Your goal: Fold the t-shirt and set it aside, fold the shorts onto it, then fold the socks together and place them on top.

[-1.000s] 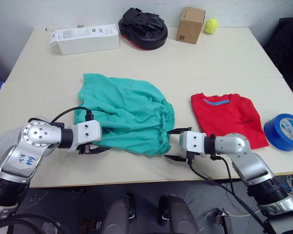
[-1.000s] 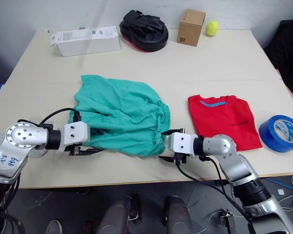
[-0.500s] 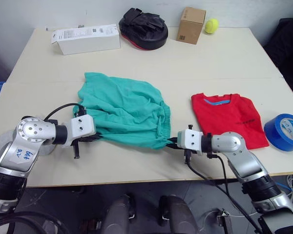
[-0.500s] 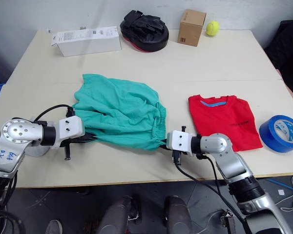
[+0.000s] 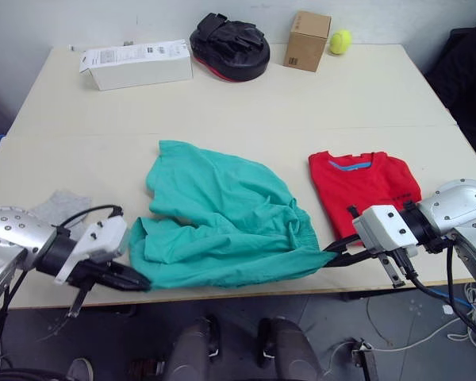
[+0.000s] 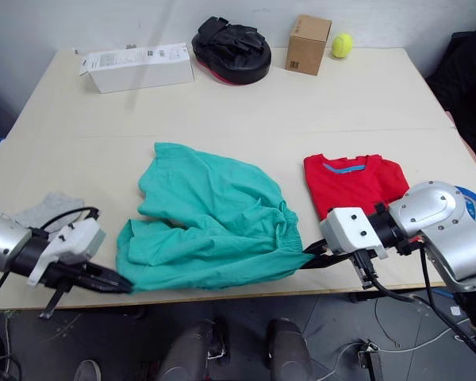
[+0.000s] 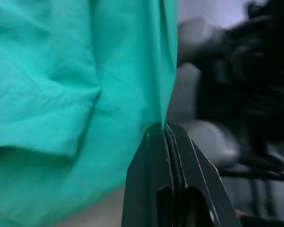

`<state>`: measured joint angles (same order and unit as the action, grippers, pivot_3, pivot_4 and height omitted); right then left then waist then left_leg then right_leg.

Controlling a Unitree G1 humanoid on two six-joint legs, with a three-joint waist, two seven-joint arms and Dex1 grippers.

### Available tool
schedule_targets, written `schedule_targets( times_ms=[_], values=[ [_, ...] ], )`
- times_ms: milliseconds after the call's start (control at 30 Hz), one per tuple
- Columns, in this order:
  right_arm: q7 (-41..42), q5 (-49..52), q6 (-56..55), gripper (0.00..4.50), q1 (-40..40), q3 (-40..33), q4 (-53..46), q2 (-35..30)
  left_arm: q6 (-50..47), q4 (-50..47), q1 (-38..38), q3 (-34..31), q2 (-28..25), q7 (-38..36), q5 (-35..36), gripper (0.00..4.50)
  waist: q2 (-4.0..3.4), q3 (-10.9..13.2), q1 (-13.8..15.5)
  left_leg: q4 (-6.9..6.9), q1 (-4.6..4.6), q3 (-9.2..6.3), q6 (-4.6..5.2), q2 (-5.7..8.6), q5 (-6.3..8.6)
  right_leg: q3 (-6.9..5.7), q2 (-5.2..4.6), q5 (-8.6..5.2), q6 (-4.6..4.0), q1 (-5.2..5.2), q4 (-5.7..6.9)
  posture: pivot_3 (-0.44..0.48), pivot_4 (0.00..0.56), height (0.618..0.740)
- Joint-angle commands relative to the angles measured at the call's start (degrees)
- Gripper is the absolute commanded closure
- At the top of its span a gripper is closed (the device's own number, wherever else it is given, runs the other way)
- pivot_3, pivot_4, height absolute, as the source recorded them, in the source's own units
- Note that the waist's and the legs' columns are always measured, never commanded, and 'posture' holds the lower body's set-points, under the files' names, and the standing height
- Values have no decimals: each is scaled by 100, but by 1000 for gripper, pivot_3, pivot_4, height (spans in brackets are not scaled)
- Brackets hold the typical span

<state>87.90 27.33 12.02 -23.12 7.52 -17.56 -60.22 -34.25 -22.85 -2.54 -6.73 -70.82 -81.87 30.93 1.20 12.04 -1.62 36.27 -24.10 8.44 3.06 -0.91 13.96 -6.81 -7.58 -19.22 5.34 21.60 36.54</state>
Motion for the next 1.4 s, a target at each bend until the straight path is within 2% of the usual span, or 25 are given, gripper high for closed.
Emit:
schedule_targets(
  times_ms=[33, 300, 433, 467, 667, 800, 867, 967, 1233, 1400],
  values=[
    [-37, -506, -415, 4463, -165, 270, 327, 308, 45, -41, -103, -31, 208, 457, -146, 4500, 2, -1, 27, 0, 0, -2, -15, 0, 4, 0, 0, -2, -4, -2, -4, 0, 150, 740],
    [-71, -889, -614, 4463, -565, 401, 912, 657, 519, 557, -796, 346, 945, 1217, -739, 4500, -2, 1, 39, 1, -8, 2, -9, 7, 0, 3, -8, 0, -2, 14, 16, 0, 150, 740],
    [-198, -814, -518, 4500, -597, 313, 916, 734, 639, 934, -1116, 341, 1057, 1336, -858, 3270, -2, 1, 24, 0, -8, 0, 8, 2, -9, -5, -1, -1, -3, 18, 30, 0, 150, 740],
    [-241, -821, -505, 4500, -602, 299, 920, 750, 613, 1014, -1195, 333, 1062, 1305, -820, 3076, -2, 1, 21, 2, -8, 1, 9, 2, -9, -7, -1, -2, -2, 17, 31, 0, 150, 740],
    [-586, -949, -601, 4500, -394, 276, 922, 865, 771, 1037, -1237, 338, 902, 968, -805, 1269, -2, 0, 5, 13, -6, 1, 11, 2, -10, -4, -3, -2, -2, 13, 35, 0, 150, 740],
    [-728, -884, -499, 4500, -41, 191, 691, 812, 508, 593, -1153, -103, 718, 739, -311, 7, -1, 1, 28, 12, -8, -3, 11, 2, -10, -6, -4, -2, -2, 13, 36, 0, 150, 740],
    [-782, -852, -429, 4500, 33, 154, 604, 807, 502, 206, -881, -321, 617, 595, -150, 7, -1, 1, 13, 13, -10, -3, 12, 2, -10, -5, -6, -1, -2, 12, 33, 0, 150, 740],
    [-819, -837, -357, 4500, 100, 112, 523, 808, 1162, -73, -460, -296, 578, 692, -676, 7, -7, -2, 0, 12, -3, -1, 12, 3, -9, -2, -7, -1, -2, 7, 31, 0, 150, 740],
    [-905, -861, -251, 4500, 70, 160, 473, 879, 2325, 204, -211, 164, 656, 811, -1592, 7, -7, -2, 22, 6, -1, -2, -17, 2, 5, -3, -7, -3, -6, 9, 31, 0, 150, 740],
    [-964, -869, -207, 4500, 76, 165, 446, 905, 2689, 345, -152, 548, 758, 930, -2012, 7, -7, -2, 12, 6, -3, -1, -9, 3, 2, -4, -6, -3, -6, 11, 32, 0, 150, 740]
  ],
)
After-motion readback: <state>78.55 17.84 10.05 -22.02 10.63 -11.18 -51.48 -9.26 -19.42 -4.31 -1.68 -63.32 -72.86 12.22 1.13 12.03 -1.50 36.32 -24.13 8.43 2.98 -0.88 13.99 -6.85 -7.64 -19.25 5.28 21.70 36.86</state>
